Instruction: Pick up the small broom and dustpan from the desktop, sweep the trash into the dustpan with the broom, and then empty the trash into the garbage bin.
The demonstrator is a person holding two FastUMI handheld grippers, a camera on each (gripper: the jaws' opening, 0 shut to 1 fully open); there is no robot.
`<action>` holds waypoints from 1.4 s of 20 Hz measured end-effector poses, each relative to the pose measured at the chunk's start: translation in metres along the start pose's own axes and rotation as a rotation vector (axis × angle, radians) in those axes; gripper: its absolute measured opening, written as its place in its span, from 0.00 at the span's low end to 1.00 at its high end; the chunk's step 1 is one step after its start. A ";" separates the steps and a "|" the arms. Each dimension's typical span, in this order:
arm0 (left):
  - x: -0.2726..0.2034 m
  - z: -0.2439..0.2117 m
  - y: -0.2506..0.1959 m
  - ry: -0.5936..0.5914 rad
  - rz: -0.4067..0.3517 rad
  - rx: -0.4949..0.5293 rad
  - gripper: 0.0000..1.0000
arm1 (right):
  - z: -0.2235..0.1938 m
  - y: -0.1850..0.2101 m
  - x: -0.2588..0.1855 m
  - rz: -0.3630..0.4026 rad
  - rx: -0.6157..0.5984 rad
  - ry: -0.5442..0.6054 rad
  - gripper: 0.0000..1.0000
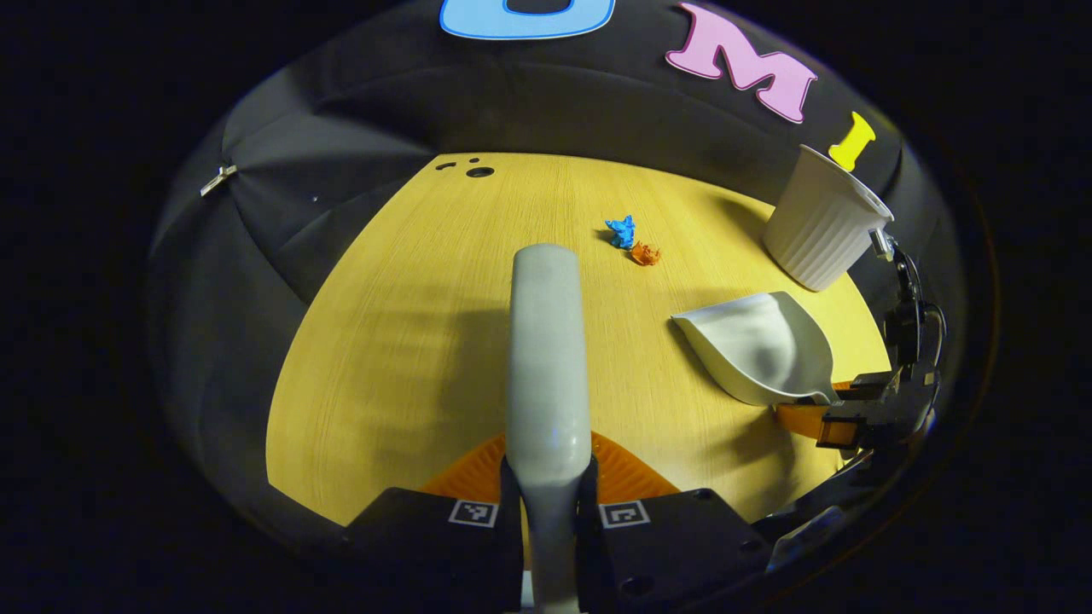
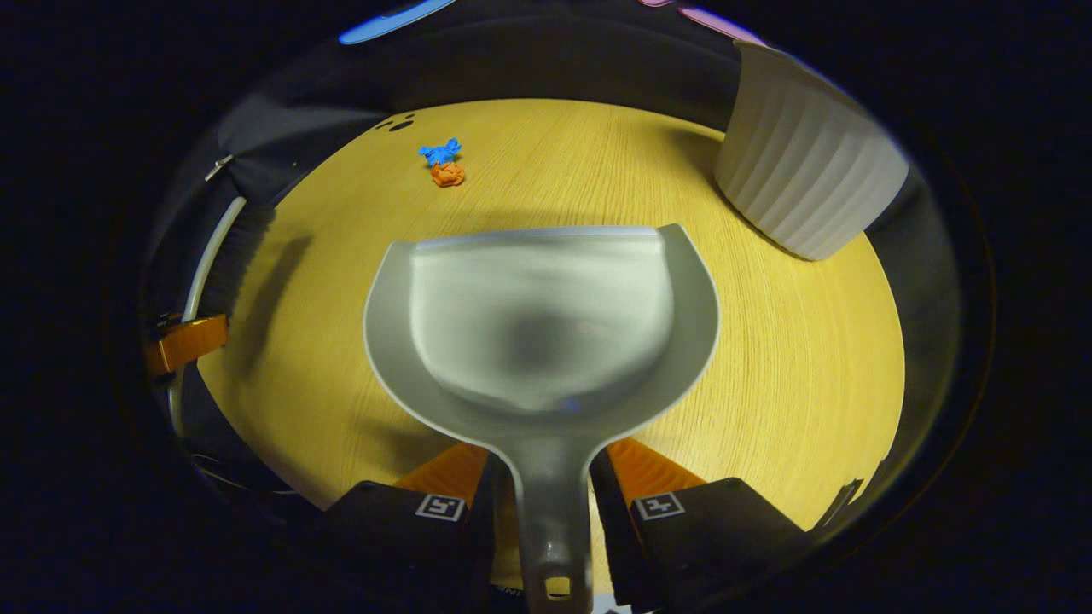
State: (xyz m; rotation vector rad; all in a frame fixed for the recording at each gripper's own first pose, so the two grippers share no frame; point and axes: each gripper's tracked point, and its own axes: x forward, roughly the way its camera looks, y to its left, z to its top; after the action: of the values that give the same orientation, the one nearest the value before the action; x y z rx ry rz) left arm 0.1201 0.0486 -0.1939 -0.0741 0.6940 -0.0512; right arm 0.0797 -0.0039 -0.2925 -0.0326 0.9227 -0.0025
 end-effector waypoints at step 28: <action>0.188 0.183 -0.015 0.089 -0.036 0.671 0.29 | -0.002 -0.027 -0.003 0.165 -0.148 0.045 0.35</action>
State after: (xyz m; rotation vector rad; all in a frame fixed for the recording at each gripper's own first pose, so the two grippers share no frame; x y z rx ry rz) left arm 0.3809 0.0294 -0.1722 0.5619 0.7349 -0.3202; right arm 0.0764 -0.0306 -0.2903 -0.0944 0.9670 0.2187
